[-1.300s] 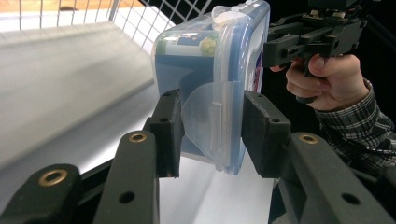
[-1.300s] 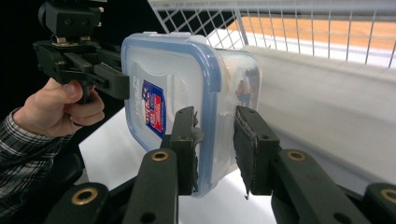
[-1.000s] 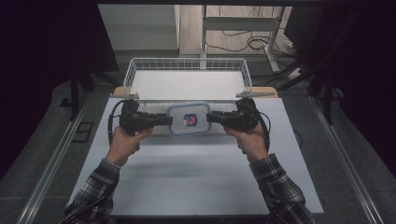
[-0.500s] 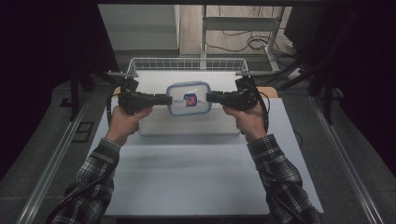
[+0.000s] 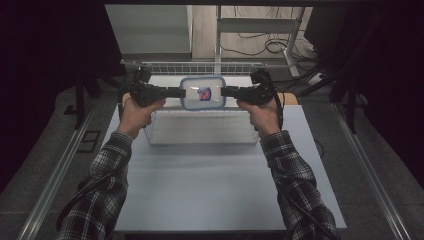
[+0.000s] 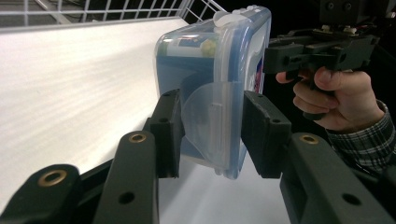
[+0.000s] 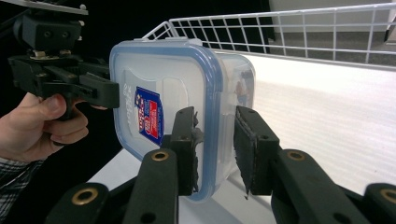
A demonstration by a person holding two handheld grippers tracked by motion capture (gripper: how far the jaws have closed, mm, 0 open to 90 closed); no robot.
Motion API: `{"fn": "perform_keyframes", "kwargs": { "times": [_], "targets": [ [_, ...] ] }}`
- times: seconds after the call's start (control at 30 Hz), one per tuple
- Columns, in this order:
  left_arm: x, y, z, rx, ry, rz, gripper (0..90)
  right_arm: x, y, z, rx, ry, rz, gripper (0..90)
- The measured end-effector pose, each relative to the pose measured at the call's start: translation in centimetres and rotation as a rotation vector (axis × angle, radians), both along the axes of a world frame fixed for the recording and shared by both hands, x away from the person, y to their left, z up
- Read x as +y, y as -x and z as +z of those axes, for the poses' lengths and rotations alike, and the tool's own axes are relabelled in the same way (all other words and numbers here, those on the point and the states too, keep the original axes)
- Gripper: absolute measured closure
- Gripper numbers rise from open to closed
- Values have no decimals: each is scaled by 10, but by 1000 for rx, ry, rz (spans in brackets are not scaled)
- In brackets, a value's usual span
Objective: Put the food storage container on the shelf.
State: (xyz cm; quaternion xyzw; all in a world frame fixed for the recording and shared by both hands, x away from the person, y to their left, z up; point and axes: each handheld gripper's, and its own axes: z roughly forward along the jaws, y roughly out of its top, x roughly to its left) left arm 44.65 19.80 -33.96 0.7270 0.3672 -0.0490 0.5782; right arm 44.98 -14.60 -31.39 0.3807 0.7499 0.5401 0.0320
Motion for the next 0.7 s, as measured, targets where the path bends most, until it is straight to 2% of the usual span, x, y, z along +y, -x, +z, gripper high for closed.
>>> {"fn": "perform_keyframes", "kwargs": {
  "times": [0.13,0.27,0.47,0.7],
  "targets": [
    [-3,-7,-1,12,-15,16,594,0,-8,-2,6,2,-14,692],
    [-2,-11,-3,18,-5,17,589,1,-12,-3,9,1,-17,691],
    [-5,-11,-4,-13,-15,50,568,3,-14,-5,12,10,-23,664],
    [-6,-13,-9,-14,-15,67,515,6,-17,-11,22,4,-32,646]
  ]
}}
